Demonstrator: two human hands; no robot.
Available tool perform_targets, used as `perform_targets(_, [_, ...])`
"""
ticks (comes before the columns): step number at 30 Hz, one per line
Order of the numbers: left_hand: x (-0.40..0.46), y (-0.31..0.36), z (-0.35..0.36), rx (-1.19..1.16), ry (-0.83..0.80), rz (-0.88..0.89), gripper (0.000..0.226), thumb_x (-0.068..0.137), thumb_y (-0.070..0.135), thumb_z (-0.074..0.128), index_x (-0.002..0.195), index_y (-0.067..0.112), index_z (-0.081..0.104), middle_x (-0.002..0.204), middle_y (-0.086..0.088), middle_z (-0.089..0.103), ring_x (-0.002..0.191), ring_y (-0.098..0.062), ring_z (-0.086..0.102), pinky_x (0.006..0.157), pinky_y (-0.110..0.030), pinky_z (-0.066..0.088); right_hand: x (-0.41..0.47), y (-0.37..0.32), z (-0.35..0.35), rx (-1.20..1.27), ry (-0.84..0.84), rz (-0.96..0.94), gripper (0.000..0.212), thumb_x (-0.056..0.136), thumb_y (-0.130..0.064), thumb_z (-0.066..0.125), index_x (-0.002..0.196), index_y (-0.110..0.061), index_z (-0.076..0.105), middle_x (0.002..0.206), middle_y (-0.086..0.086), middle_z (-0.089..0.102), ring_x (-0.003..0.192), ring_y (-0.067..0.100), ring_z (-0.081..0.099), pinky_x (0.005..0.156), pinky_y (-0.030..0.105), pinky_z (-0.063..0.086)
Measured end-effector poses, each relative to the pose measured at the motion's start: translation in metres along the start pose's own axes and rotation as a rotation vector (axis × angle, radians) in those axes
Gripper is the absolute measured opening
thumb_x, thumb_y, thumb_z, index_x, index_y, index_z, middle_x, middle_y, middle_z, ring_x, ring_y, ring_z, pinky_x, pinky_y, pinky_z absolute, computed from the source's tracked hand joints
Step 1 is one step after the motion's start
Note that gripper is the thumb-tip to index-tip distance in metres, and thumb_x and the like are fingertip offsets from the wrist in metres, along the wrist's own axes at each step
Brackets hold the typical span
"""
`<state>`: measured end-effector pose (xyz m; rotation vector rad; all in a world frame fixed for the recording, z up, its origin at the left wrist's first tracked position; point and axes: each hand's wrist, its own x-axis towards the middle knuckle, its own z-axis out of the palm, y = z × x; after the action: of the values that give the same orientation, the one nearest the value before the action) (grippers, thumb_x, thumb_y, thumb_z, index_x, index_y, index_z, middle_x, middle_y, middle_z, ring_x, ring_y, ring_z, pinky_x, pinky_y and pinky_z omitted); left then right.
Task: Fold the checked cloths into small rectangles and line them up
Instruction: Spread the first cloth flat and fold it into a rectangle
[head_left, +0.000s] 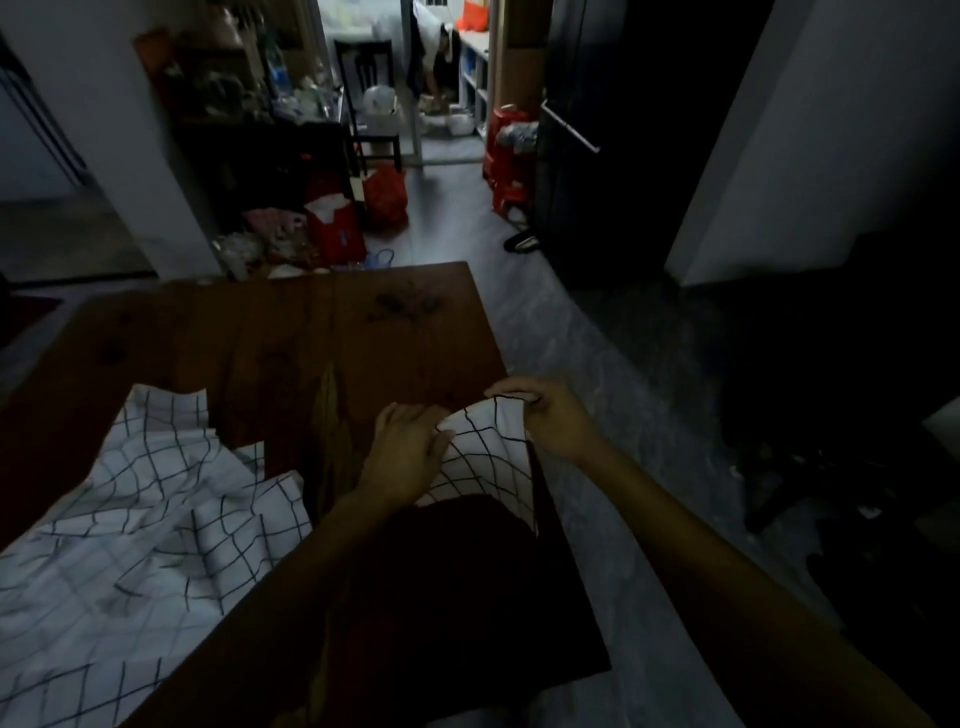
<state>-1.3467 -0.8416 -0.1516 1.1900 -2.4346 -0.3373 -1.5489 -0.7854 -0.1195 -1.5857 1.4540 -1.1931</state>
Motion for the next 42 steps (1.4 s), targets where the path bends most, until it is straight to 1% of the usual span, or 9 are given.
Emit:
perform_targets(5, [0.006,0.006,-0.011,-0.124,0.047,0.041,0.015,0.092,0.022,0.053,0.097,0.012,0.062,0.086,-0.004,0.063,0.079,-0.021,0.055,0.073,-0.034,0.044,-0.001,-0.009,-0.02,-0.015,0.09,-0.017,0.033,0.088,0.011,0.053,0.11,-0.01,0.065,0.106,0.004,0.067,0.094,-0.001,0.064,0.086,0.018,0.05])
perform_targets(11, [0.002,0.006,-0.015,-0.199,0.005,0.013,0.016,0.092,0.029,0.056,0.081,0.017,0.055,0.077,0.001,0.052,0.071,-0.014,0.048,0.061,-0.029,0.036,-0.005,-0.026,-0.028,0.093,0.138,0.143,0.027,0.097,-0.013,0.05,0.09,0.008,0.065,0.083,0.026,0.062,0.074,0.018,0.056,0.062,0.017,0.049])
perform_targets(17, [0.005,0.033,-0.021,-0.424,-0.006,0.017,0.024,0.09,0.039,0.057,0.105,0.02,0.06,0.087,0.004,0.065,0.079,-0.008,0.06,0.068,-0.023,0.047,-0.005,-0.036,-0.021,0.017,-0.021,0.192,0.036,0.1,-0.019,0.046,0.067,-0.014,0.057,0.06,-0.004,0.054,0.054,0.002,0.048,0.052,0.014,0.038])
perform_targets(23, [0.008,0.041,-0.021,-0.46,0.068,-0.023,0.022,0.089,0.026,0.061,0.073,0.013,0.055,0.065,-0.002,0.057,0.063,-0.014,0.054,0.058,-0.015,0.038,-0.002,-0.04,-0.017,-0.014,-0.043,0.17,0.024,0.095,-0.021,0.053,0.081,-0.01,0.069,0.08,0.006,0.069,0.072,0.018,0.063,0.069,0.029,0.051])
perform_targets(25, [0.007,0.038,-0.021,-0.486,0.093,-0.047,0.028,0.089,0.031,0.059,0.07,0.011,0.054,0.062,-0.005,0.054,0.06,-0.013,0.05,0.057,-0.015,0.038,-0.003,-0.042,-0.021,0.126,0.025,0.183,0.016,0.093,-0.019,0.056,0.095,-0.018,0.072,0.095,-0.001,0.072,0.087,0.007,0.066,0.076,0.018,0.053])
perform_targets(30, [0.008,0.03,-0.019,-0.518,0.089,-0.095,0.035,0.091,0.037,0.055,0.073,0.007,0.058,0.068,-0.01,0.06,0.07,-0.023,0.059,0.068,-0.036,0.049,-0.003,-0.03,-0.018,-0.039,-0.023,0.127,0.025,0.085,-0.031,0.068,0.108,-0.024,0.067,0.099,-0.009,0.07,0.09,0.0,0.065,0.078,0.019,0.054])
perform_targets(33, [0.008,0.037,-0.023,-0.507,0.083,-0.081,0.034,0.091,0.038,0.054,0.078,0.008,0.063,0.072,-0.006,0.064,0.073,-0.018,0.061,0.07,-0.028,0.051,0.002,-0.024,-0.01,-0.14,0.081,0.09,0.009,0.09,-0.025,0.063,0.091,-0.018,0.069,0.08,-0.003,0.067,0.076,0.009,0.063,0.075,0.031,0.054])
perform_targets(37, [0.009,0.049,-0.03,-0.574,0.17,-0.092,0.018,0.09,0.031,0.059,0.104,0.021,0.064,0.086,0.017,0.064,0.083,0.008,0.06,0.068,-0.002,0.043,0.004,-0.028,-0.007,-0.291,0.036,-0.044,0.017,0.092,-0.024,0.06,0.083,-0.011,0.066,0.067,-0.013,0.054,0.062,-0.004,0.049,0.062,0.011,0.039])
perform_targets(42, [0.016,0.048,-0.04,-0.639,0.296,-0.025,0.013,0.093,0.019,0.055,0.094,0.016,0.068,0.091,0.01,0.068,0.087,0.001,0.063,0.078,-0.016,0.049,0.006,-0.026,-0.008,-0.316,0.034,-0.063,0.02,0.089,-0.032,0.064,0.079,-0.014,0.063,0.069,-0.007,0.059,0.064,0.004,0.054,0.058,0.016,0.043])
